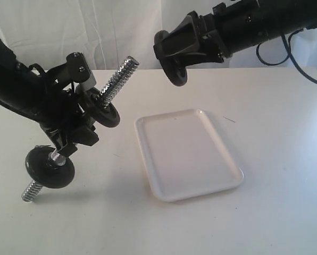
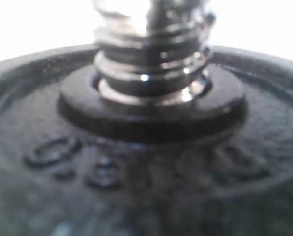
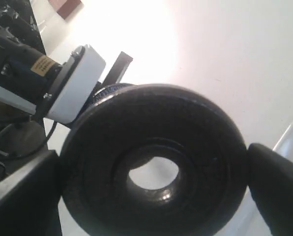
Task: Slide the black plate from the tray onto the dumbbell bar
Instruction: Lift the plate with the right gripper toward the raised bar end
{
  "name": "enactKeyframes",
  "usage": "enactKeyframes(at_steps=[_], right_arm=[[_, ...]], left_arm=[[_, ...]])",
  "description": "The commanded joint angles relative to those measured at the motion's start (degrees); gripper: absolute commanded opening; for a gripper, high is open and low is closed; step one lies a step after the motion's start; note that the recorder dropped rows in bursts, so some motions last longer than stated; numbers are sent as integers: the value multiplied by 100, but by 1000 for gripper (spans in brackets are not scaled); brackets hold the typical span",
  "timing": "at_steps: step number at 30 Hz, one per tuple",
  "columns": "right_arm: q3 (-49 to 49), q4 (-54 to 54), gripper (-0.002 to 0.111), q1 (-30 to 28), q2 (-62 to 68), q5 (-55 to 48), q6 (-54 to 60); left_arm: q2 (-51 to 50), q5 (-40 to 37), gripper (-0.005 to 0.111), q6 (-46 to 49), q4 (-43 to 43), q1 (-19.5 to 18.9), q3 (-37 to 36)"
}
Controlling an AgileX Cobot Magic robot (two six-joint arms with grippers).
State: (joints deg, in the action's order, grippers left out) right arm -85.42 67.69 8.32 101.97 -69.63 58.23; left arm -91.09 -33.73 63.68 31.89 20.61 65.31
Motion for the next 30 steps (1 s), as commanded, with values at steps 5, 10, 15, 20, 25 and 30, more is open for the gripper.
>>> enactKeyframes(at_steps=[5, 10, 15, 20, 25, 30], right_arm=[[-9, 707, 0, -37, -121, -33, 99], [-9, 701, 0, 60, -121, -33, -182], [-9, 708, 0, 98, -145, -33, -648], [-9, 213, 0, 98, -332, -33, -1186], [-9, -42, 0, 98, -485, -33, -1547], [-9, -60, 0, 205, -483, -33, -1954]], left_arm=[[373, -40, 0, 548, 1091, 7, 213], [373, -79, 0, 574, 1091, 7, 213], [373, -287, 0, 758, 1091, 7, 213], [373, -339, 0, 841, 1091, 7, 213], [373, -401, 0, 889, 1106, 7, 213], [373, -552, 0, 1087, 1215, 29, 213]])
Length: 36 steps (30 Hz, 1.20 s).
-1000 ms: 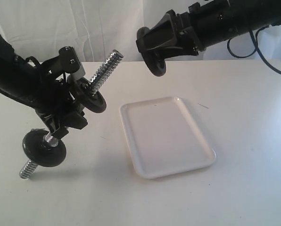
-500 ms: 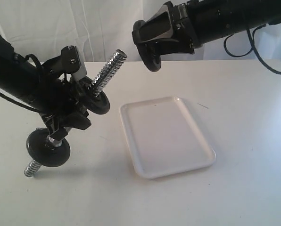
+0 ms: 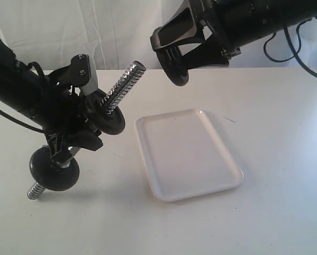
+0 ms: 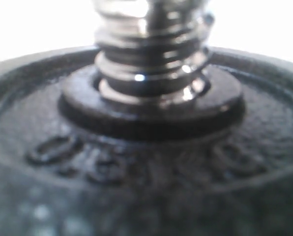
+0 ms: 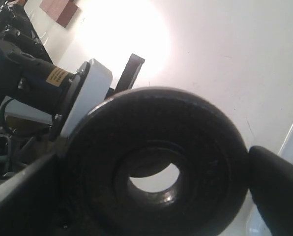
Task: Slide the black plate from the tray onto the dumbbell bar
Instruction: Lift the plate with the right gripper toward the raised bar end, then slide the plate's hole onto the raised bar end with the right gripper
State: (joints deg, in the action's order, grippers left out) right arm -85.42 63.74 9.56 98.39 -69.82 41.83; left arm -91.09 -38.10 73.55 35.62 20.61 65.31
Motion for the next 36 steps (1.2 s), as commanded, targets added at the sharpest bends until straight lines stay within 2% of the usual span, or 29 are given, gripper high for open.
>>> enactKeyframes(at_steps=[1, 11, 16, 28, 36], right_arm=[[-9, 336, 0, 94, -125, -14, -328], [-9, 305, 0, 139, -125, -14, -730], [-9, 305, 0, 139, -183, -14, -871], [-9, -257, 0, 646, -232, -14, -1088], [-9, -277, 0, 646, -232, -14, -1132]], left_arm=[[373, -115, 0, 100, 842, 43, 213], [363, -188, 0, 186, 753, 286, 213], [363, -150, 0, 186, 741, 283, 213], [363, -115, 0, 210, 741, 283, 213], [363, -99, 0, 226, 741, 283, 213]])
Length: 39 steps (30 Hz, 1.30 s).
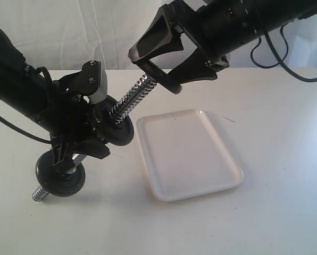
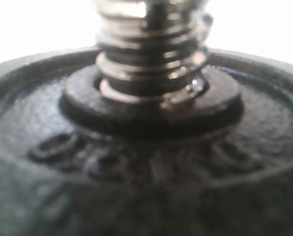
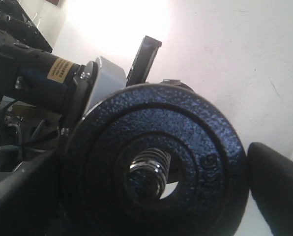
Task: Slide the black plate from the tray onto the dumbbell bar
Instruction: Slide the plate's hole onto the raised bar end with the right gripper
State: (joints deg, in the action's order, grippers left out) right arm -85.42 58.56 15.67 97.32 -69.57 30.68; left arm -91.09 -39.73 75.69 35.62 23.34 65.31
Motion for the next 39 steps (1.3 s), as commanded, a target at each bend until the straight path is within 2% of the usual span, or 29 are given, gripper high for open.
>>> enactKeyframes(at_steps=[1, 26, 39], right_arm=[[-9, 240, 0, 34, -125, -39, -17], [-9, 557, 0, 34, -125, -39, 249], [-9, 626, 0, 81, -125, -39, 552]], left_arm=[[363, 67, 0, 12, 741, 10, 213], [363, 624, 0, -180, 757, 10, 213], [363, 986, 0, -375, 1165, 10, 213]])
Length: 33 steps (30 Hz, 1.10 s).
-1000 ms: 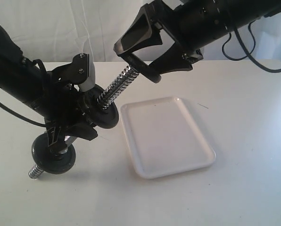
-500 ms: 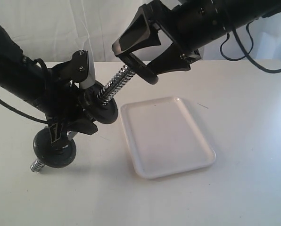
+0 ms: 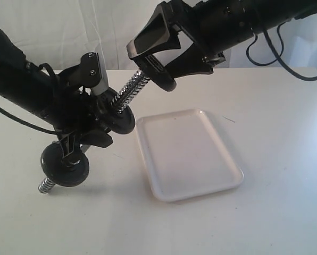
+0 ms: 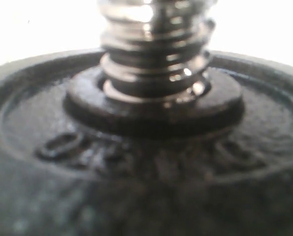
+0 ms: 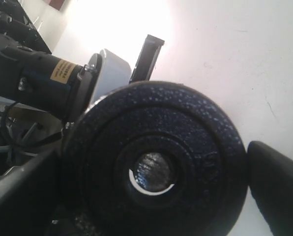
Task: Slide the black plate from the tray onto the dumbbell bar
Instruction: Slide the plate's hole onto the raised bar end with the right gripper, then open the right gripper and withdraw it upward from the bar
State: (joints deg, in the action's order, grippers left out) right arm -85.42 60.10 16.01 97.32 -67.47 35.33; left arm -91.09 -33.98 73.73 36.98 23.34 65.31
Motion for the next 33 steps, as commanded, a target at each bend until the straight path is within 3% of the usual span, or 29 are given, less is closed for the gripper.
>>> enactKeyframes(at_steps=[1, 19, 21, 23, 25, 27, 33], right_arm=[[-9, 460, 0, 76, -125, -249, 87], [-9, 37, 0, 509, -114, -5, 72], [-9, 37, 9, 509, -114, -47, 169], [-9, 37, 32, 509, -114, -50, 214], [-9, 37, 74, 509, -114, -30, 199], [-9, -70, 92, 509, -114, -26, 184], [-10, -110, 94, 509, -137, 21, 207]], left_arm=[[363, 412, 0, -180, 1028, 10, 213], [363, 275, 0, -177, 1081, 10, 213], [363, 275, 0, -177, 1069, 10, 213], [363, 275, 0, -177, 1069, 10, 213], [363, 275, 0, -177, 1069, 10, 213], [363, 275, 0, -177, 1059, 10, 213], [363, 275, 0, -177, 1048, 10, 213]])
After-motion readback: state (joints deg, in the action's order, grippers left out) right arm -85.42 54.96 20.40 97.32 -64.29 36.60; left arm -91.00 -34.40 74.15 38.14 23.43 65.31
